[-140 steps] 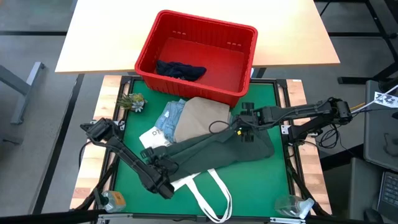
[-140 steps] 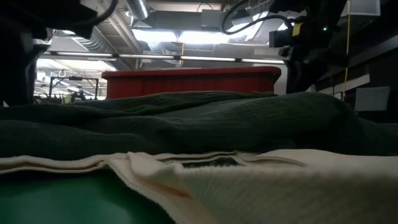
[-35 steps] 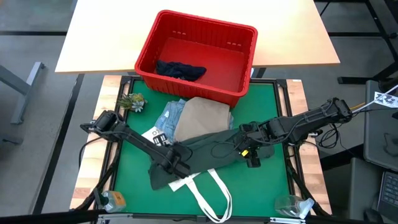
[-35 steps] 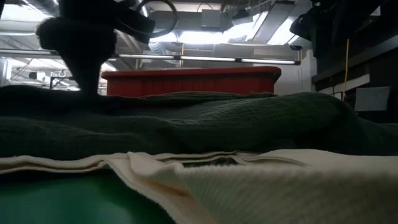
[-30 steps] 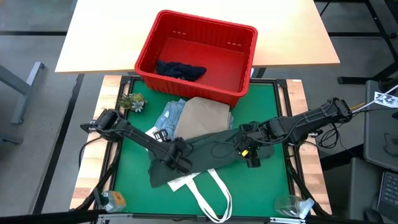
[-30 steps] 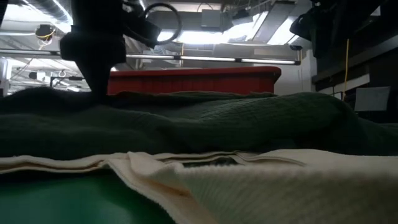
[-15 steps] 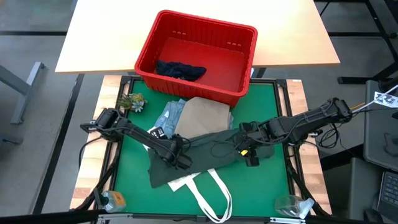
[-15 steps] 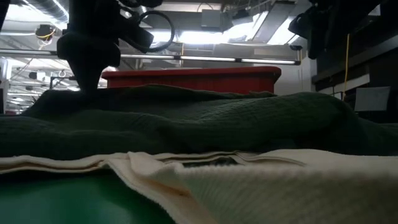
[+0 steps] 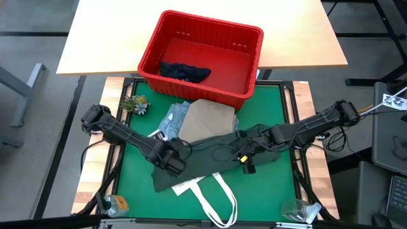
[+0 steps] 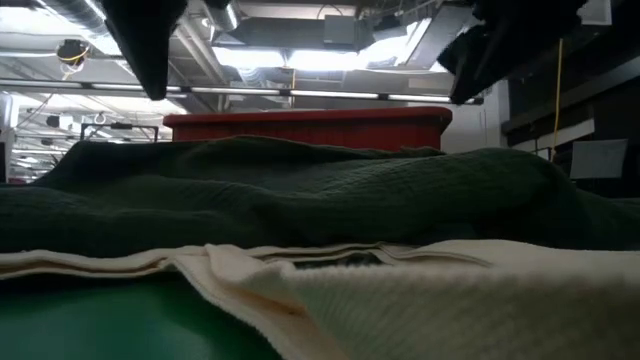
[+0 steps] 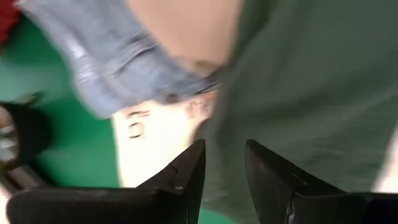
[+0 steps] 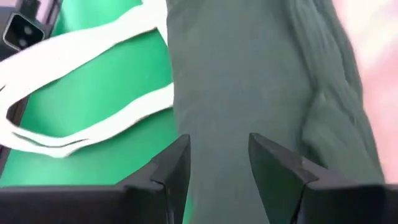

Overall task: Fold Laundry from Bin
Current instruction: Fold the green shirt

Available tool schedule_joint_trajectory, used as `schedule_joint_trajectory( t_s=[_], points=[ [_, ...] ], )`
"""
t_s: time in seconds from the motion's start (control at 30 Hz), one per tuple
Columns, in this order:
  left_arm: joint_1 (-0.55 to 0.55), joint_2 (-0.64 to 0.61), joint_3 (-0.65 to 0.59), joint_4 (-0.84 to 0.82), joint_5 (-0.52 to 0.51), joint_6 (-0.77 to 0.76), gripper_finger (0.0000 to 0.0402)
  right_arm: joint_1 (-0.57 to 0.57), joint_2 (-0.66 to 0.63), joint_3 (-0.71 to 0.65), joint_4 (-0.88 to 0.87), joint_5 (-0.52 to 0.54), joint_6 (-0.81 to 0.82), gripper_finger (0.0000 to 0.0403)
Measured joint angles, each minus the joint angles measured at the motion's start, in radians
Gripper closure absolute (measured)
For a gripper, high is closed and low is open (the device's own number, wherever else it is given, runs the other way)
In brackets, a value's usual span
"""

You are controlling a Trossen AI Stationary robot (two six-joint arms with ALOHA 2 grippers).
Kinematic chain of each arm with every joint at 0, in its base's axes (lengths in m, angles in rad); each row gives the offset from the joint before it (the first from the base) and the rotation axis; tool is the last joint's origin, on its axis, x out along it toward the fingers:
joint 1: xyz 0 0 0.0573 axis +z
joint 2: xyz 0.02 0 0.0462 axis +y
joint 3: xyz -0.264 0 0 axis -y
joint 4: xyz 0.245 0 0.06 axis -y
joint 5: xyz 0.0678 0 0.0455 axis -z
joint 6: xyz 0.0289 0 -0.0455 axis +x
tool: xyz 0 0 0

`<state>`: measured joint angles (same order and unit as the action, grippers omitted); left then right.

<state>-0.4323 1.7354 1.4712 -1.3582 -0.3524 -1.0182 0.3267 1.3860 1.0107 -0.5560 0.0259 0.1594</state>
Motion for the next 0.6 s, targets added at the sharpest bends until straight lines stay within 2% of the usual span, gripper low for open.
schedule_joint_trajectory(
  t_s=[0.17,0.27,0.43,0.6],
  points=[
    [-0.041,0.011,0.0,0.165,0.003,0.007,0.0294,-0.008,0.04,-0.039,0.095,0.008,-0.019,0.024],
    [-0.058,0.031,0.0,0.244,-0.011,0.008,0.0294,-0.025,0.084,-0.043,0.086,0.018,-0.023,0.024],
    [-0.074,0.085,-0.002,0.286,-0.035,0.007,0.0294,-0.068,0.147,-0.043,0.092,0.09,-0.037,0.024],
    [-0.065,0.112,-0.053,0.28,-0.061,0.018,0.0294,-0.123,0.173,-0.042,0.094,0.095,-0.037,0.024]
  ],
)
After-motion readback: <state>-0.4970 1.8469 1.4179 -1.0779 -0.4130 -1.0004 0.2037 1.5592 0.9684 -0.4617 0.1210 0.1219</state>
